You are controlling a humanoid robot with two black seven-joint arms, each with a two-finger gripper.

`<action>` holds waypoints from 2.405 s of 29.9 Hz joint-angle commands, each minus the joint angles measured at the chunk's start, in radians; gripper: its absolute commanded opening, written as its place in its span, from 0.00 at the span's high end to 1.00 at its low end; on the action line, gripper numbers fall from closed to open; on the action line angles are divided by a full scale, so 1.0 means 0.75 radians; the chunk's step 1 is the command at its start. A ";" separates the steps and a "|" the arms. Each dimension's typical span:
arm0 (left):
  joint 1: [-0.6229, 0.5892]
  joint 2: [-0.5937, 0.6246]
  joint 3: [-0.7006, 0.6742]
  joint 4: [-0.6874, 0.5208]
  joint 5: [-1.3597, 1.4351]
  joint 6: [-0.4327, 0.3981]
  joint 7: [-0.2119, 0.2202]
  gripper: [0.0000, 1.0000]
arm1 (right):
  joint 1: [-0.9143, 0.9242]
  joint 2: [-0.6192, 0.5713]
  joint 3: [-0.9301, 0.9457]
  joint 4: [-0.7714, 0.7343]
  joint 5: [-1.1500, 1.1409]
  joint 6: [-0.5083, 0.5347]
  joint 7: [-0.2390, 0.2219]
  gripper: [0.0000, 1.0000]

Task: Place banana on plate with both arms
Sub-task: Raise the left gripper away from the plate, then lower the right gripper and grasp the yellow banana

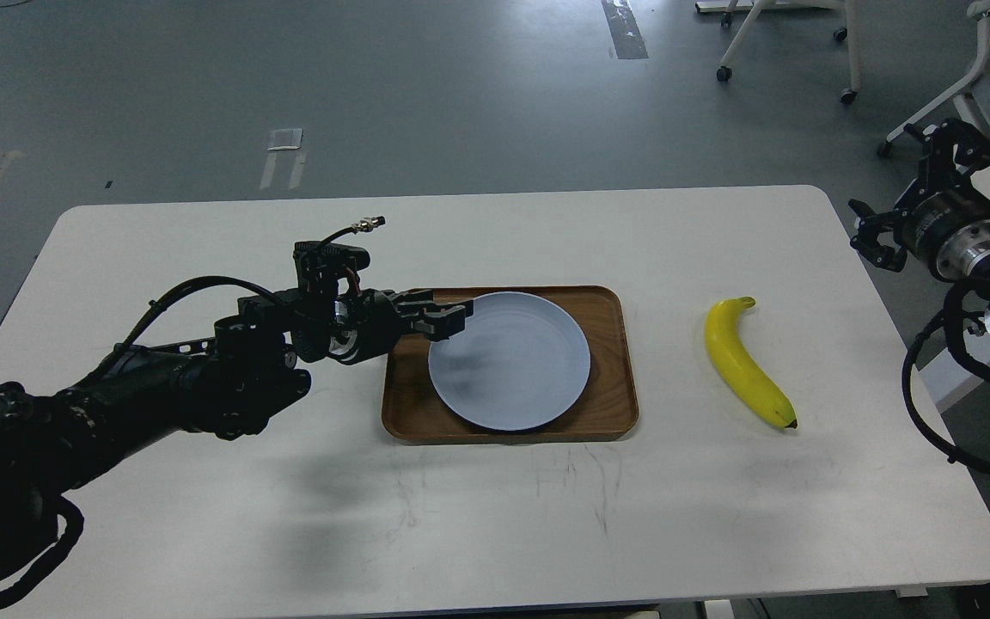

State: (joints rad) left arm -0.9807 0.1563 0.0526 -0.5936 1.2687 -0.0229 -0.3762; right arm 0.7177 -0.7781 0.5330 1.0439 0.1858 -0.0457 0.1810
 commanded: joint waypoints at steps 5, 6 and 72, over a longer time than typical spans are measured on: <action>-0.246 0.045 -0.086 -0.010 -0.996 -0.016 -0.022 0.02 | 0.059 -0.008 -0.021 0.046 -0.169 0.012 0.014 0.00; -0.269 0.053 -0.093 -0.010 -1.075 -0.021 -0.020 0.02 | 0.066 -0.008 -0.027 0.056 -0.243 0.010 0.014 0.01; 0.005 0.199 -0.788 -0.037 -1.452 -0.397 0.530 0.02 | 0.084 0.270 -0.919 -0.134 -2.017 -0.569 0.096 0.78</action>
State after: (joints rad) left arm -0.9783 0.3071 -0.5381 -0.6211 0.1793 -0.3205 0.0268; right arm 0.7588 -0.5701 -0.1614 0.9420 -1.3301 -0.4453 0.2363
